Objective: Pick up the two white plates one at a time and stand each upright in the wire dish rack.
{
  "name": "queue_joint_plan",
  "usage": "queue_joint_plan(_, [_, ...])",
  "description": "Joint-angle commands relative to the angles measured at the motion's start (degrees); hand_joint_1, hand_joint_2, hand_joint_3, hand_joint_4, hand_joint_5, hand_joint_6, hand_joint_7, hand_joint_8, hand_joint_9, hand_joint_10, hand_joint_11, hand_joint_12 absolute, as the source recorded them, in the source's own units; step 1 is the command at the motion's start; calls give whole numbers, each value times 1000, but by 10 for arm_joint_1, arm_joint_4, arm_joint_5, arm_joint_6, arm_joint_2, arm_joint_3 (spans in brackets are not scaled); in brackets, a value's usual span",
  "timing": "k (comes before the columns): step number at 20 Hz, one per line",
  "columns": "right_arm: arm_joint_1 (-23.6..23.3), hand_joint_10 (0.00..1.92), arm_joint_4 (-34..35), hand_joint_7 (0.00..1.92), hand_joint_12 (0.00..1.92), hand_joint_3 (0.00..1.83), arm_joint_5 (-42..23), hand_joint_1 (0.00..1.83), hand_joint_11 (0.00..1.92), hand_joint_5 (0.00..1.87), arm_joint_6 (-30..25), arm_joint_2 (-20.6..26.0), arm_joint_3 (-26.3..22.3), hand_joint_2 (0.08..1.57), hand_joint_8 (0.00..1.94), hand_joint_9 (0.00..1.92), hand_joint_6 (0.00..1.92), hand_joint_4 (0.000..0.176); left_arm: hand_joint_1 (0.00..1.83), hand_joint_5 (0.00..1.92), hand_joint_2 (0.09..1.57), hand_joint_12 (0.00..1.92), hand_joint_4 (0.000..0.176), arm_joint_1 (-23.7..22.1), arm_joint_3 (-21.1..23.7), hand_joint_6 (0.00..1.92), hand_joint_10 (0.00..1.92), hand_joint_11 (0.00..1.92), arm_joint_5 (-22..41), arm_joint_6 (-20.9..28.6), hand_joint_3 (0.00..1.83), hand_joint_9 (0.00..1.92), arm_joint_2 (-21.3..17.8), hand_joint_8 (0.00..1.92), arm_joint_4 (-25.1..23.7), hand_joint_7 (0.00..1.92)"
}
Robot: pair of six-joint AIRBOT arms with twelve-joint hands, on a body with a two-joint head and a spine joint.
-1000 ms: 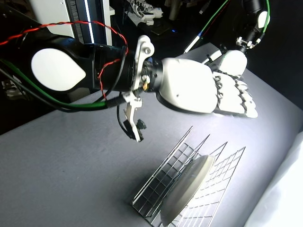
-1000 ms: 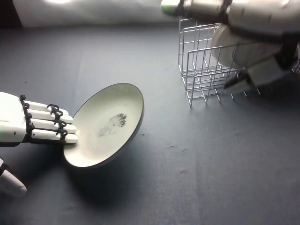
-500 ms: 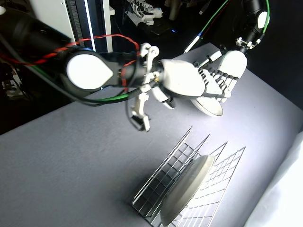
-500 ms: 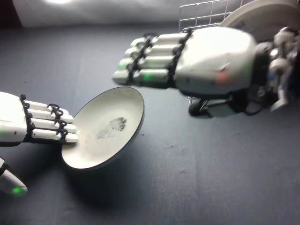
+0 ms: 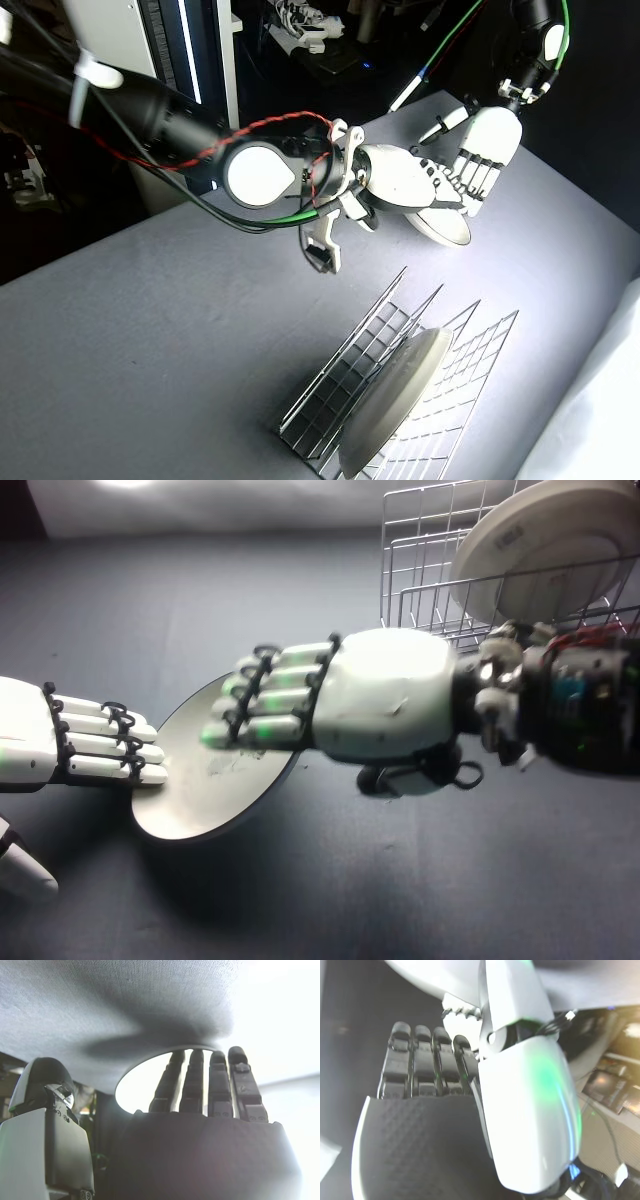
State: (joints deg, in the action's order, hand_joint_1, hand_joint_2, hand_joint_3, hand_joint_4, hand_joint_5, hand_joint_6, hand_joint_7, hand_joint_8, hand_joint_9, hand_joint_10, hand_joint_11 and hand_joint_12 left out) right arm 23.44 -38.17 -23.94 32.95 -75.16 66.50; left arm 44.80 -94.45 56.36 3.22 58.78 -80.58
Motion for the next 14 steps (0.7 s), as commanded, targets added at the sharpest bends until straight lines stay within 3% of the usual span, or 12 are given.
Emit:
queue_joint_plan(1, [-3,0,16,0,0,13,-58,1404,0,0,6,-3,7,1014,0,0,0,0,0,0,1042,0,0,4,2,0,0,0,29,3,0,0,8,0,-7,0])
queue_joint_plan(9, [2,0,16,0,0,0,-64,1373,0,0,9,-88,92,983,0,0,0,0,0,0,1068,0,0,3,0,0,0,0,30,2,5,0,9,0,-7,0])
queue_joint_plan(14, [7,0,16,0,0,2,-66,1355,0,0,9,-110,109,995,0,0,0,0,0,0,1027,0,0,2,-1,0,0,0,30,2,0,0,10,0,-7,0])
